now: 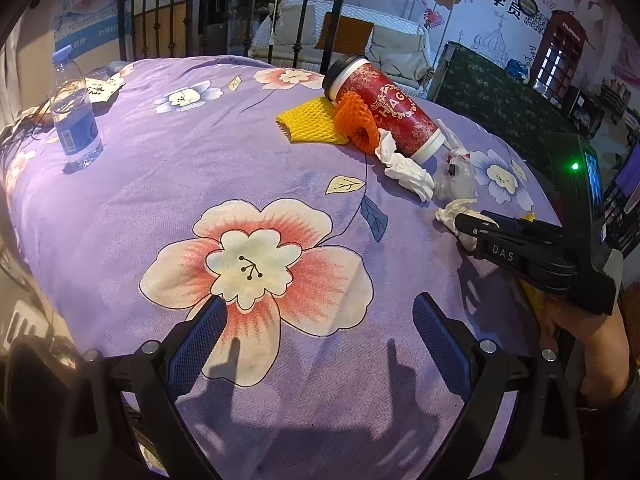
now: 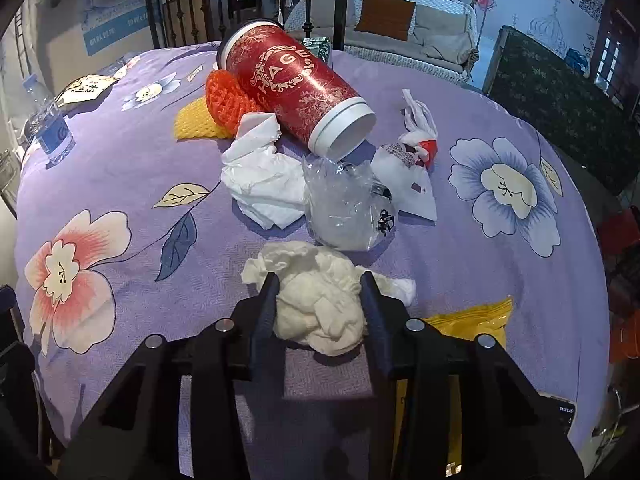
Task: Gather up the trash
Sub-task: 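Grasp the white crumpled tissue with the right tool while the left tool grasps another tissue, then carry the tissue into the bin and open the left tool while the right tool carries its tissue, then lower the right tool into the bin and release the tissue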
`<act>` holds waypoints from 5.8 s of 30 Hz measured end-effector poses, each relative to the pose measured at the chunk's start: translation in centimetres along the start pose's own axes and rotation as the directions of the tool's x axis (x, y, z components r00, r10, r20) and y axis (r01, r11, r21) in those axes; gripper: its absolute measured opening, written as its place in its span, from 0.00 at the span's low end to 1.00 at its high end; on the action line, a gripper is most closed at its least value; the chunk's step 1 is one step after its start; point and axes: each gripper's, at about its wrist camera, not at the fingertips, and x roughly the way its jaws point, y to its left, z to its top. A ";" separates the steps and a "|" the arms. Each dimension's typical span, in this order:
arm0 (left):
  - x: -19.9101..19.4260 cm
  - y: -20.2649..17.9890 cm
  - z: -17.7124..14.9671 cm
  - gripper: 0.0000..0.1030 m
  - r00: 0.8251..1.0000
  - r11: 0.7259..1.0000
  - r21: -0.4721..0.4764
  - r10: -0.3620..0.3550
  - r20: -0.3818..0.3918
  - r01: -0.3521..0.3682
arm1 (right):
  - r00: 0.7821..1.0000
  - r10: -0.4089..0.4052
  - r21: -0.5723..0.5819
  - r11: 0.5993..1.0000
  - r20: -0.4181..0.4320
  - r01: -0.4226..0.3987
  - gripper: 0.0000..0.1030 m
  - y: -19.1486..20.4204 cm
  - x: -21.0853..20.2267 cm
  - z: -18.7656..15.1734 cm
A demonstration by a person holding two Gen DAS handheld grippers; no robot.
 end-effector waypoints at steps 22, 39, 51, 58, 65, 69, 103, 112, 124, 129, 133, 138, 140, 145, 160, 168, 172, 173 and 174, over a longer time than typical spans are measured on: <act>6.7 -2.3 6.5 0.73 0.989 0.989 -0.064 -0.140 -0.049 0.137 | 0.959 0.155 -0.006 0.987 0.237 -0.158 0.17 -0.7 -9.3 0.7; 15.1 -5.8 11.3 0.37 0.971 0.974 -0.134 -0.199 -0.135 0.181 | 0.964 0.123 0.001 0.992 0.238 -0.127 0.17 -1.6 -9.5 -1.2; 9.2 -4.3 9.2 0.14 0.982 0.979 -0.085 -0.190 -0.021 0.187 | 0.963 0.144 0.012 0.989 0.227 -0.150 0.17 -1.4 -8.9 -1.5; 4.1 -1.8 6.9 0.13 0.988 0.985 -0.085 -0.144 0.064 0.149 | 0.960 0.171 -0.006 0.985 0.223 -0.174 0.17 -0.1 -9.2 -2.0; 0.8 0.4 5.0 0.14 0.987 0.980 -0.138 -0.128 0.093 0.140 | 0.951 0.222 -0.035 0.975 0.217 -0.220 0.17 1.8 -9.8 -2.4; -1.2 1.5 3.8 0.14 0.988 0.981 -0.153 -0.104 0.118 0.122 | 0.943 0.265 -0.052 0.964 0.204 -0.260 0.17 3.1 -10.0 -2.7; -10.6 17.6 -11.7 0.14 0.948 0.836 -0.459 0.316 -0.044 -0.300 | 0.847 0.524 -0.272 0.831 0.091 -0.485 0.17 16.0 -12.5 -6.6; -8.2 19.4 -15.0 0.18 0.921 0.795 -0.466 0.337 -0.195 -0.389 | 0.818 0.574 -0.321 0.781 0.033 -0.535 0.17 19.2 -12.8 -7.6; -9.1 20.7 -15.7 0.74 0.919 0.763 -0.514 0.348 -0.186 -0.393 | 0.791 0.610 -0.354 0.731 -0.045 -0.583 0.17 21.9 -12.5 -8.7; -11.4 21.7 -14.8 0.79 0.895 0.728 -0.541 0.428 -0.122 -0.422 | 0.754 0.648 -0.367 0.679 -0.107 -0.636 0.17 23.9 -12.2 -9.5; -13.3 22.4 -14.2 0.82 0.866 0.702 -0.549 0.493 -0.086 -0.454 | 0.704 0.684 -0.365 0.617 -0.189 -0.698 0.17 26.6 -11.5 -10.3; -15.2 24.2 -13.7 0.83 0.849 0.662 -0.597 0.525 -0.061 -0.453 | 0.646 0.707 -0.380 0.536 -0.287 -0.754 0.17 30.2 -10.8 -11.8; -16.1 24.5 -13.7 0.83 0.842 0.649 -0.614 0.537 -0.050 -0.450 | 0.633 0.705 -0.388 0.512 -0.321 -0.767 0.17 31.7 -10.5 -12.4; -17.0 25.0 -13.9 0.83 0.831 0.632 -0.631 0.555 -0.038 -0.451 | 0.607 0.693 -0.388 0.474 -0.390 -0.791 0.17 34.5 -9.4 -13.2; -16.9 25.5 -14.3 0.84 0.834 0.625 -0.640 0.550 -0.045 -0.447 | 0.629 0.648 -0.391 0.494 -0.429 -0.777 0.42 36.7 -7.1 -14.3; -16.5 25.3 -14.2 0.86 0.837 0.626 -0.640 0.546 -0.047 -0.445 | 0.621 0.681 -0.364 0.506 -0.388 -0.782 0.79 35.4 -7.6 -13.7; -16.0 24.8 -14.0 0.86 0.844 0.640 -0.629 0.534 -0.048 -0.440 | 0.630 0.701 -0.363 0.521 -0.334 -0.773 0.79 33.8 -8.5 -12.9; -15.9 24.5 -13.8 0.86 0.847 0.647 -0.626 0.529 -0.044 -0.436 | 0.631 0.707 -0.362 0.525 -0.319 -0.770 0.79 33.3 -8.7 -12.6; -15.8 24.3 -13.6 0.86 0.849 0.653 -0.621 0.527 -0.040 -0.434 | 0.634 0.712 -0.364 0.529 -0.301 -0.767 0.79 32.7 -9.0 -12.3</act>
